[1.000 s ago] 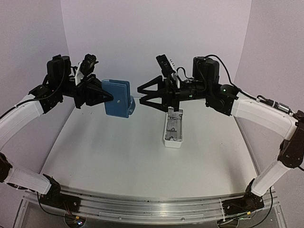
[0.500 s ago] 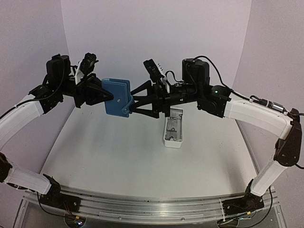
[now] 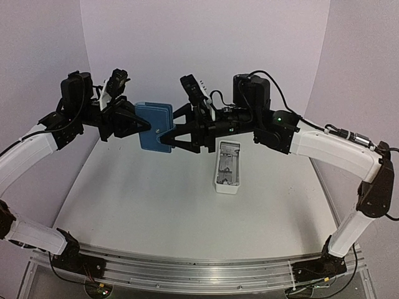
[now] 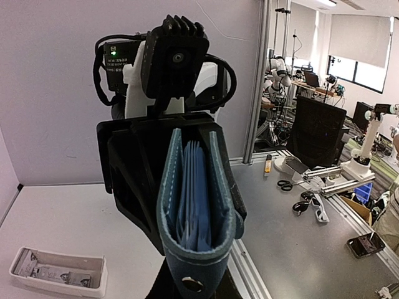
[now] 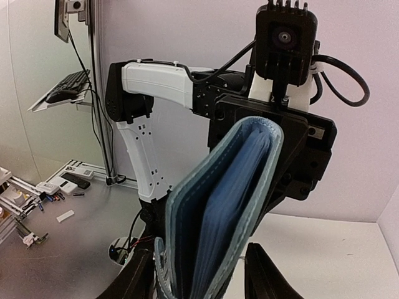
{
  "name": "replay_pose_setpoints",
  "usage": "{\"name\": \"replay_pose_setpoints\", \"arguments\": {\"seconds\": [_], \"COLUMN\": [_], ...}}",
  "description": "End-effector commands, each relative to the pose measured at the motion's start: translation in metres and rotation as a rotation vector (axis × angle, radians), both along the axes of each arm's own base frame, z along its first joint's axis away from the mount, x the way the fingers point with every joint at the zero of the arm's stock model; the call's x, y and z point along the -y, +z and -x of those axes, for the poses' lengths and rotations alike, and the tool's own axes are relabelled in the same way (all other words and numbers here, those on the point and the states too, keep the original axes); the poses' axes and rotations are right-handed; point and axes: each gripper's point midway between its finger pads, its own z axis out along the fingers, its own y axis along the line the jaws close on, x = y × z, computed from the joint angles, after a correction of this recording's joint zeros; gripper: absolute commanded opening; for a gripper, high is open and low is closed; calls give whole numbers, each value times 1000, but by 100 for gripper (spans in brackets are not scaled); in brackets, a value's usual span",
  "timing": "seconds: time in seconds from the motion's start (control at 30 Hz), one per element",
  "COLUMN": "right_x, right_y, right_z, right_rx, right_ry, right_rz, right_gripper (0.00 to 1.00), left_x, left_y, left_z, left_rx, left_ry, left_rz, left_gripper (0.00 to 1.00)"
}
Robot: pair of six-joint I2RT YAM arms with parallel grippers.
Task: Put the credit cards into the card holder
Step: Close the card holder at the center of the board.
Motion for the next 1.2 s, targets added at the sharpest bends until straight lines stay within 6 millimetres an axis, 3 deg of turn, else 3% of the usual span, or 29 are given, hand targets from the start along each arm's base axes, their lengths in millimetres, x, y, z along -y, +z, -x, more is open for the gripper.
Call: {"name": "replay_pose_setpoints", "arguments": {"seconds": [0.0,0.3,0.43,0.67,0.8,0.83,0.9,1.0,1.17], "right_x": [-8,-8,11,25,40,46,56,46,34], "right_y": [12,9,15,17,21,23,31,36,29], "right_z": [-5,-6,-3,-3,-25,-40,-70,-67,-64], "right_rx": [34,60,46,45,84,86,19,-40,-116], "right_ry": [-40,-57,-23,-55,-278,-410,-607,-636,-774], "right_rz": [-36,-34,-36,-22,-24,-24,-37,-77,-129], "right_gripper": [45,48,53,58,60,63,62,53,46], "left_x": [-1,1,0,1,5,2,-6,-13,-22], "left_y": [13,11,11,10,15,17,26,39,48], "left_z": [6,7,10,8,-24,-43,-58,-69,-76], "left_rx": [45,29,44,38,-4,-32,-17,34,128], "left_ry": [34,45,28,31,244,378,521,636,758], "left_rz": [31,27,27,26,19,24,63,97,115], "left_gripper": [0,0,0,0,0,0,0,0,0]}}
